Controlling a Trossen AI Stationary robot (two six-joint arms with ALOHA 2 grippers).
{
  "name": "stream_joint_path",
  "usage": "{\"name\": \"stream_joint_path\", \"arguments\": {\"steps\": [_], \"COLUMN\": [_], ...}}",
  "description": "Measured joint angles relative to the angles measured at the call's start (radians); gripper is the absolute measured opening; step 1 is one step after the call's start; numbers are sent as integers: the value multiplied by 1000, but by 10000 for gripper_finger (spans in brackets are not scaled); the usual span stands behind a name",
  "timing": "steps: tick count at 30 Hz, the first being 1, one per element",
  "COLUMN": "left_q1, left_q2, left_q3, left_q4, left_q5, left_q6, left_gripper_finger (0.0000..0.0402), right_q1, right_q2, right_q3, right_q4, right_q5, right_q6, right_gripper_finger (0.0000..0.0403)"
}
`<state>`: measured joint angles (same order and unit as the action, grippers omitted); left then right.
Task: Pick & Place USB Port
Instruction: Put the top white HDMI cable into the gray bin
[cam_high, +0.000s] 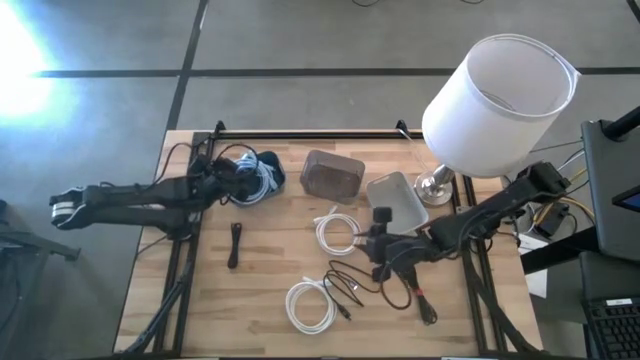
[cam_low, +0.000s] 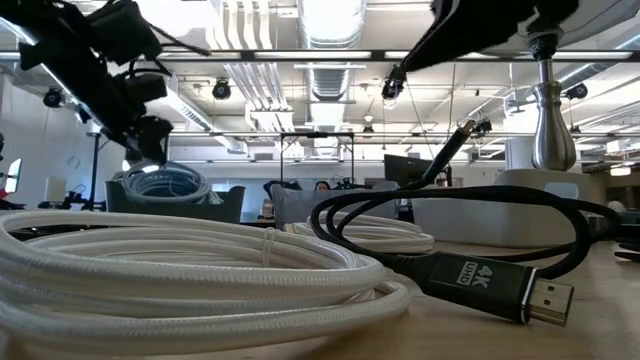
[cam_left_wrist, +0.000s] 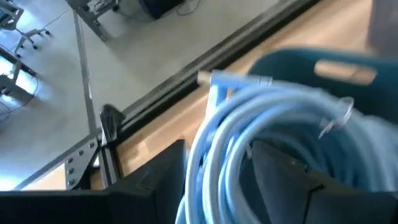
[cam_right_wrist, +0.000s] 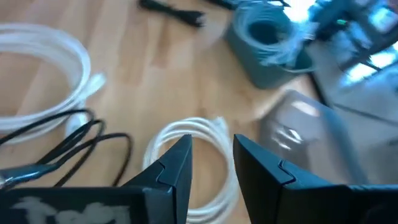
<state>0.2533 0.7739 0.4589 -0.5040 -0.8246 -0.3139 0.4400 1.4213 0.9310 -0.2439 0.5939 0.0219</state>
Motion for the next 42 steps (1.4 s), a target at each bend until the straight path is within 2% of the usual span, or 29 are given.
{"name": "stream_joint_path", "arguments": {"steps": [5, 9, 12, 15, 24, 30, 34, 39, 42], "left_q1": [-2, -2, -4, -5, -11, -12, -12, -12, -12], "left_q2": [1, 1, 2, 2, 10, 18, 20, 23, 23], "left_q3": [78, 137, 151, 133, 26, -26, -46, -56, -56], "left_q4": [28, 47, 93, 182, 438, 479, 483, 485, 489], "left_q5": [43, 192, 320, 396, 555, 558, 558, 558, 558], "left_q6": [2, 2, 1, 1, -52, -56, -67, -86, -88], "left_gripper_finger": [192, 193, 193, 193, 186, 181, 181, 181, 179], "right_q1": [-31, -63, -100, -129, -175, -190, -190, -190, -192], "right_q2": [104, 187, 253, 325, 513, 571, 570, 495, 470], "right_q3": [34, 84, 129, 167, 302, 396, 453, 450, 441], "right_q4": [-18, -54, -64, -70, -126, -244, -361, -374, -369], "right_q5": [-83, -148, -312, -457, -429, -411, -408, -404, -333], "right_q6": [44, 62, 122, 140, 145, 155, 138, 137, 155], "right_gripper_finger": [133, 153, 166, 176, 183, 183, 183, 183, 182]}}
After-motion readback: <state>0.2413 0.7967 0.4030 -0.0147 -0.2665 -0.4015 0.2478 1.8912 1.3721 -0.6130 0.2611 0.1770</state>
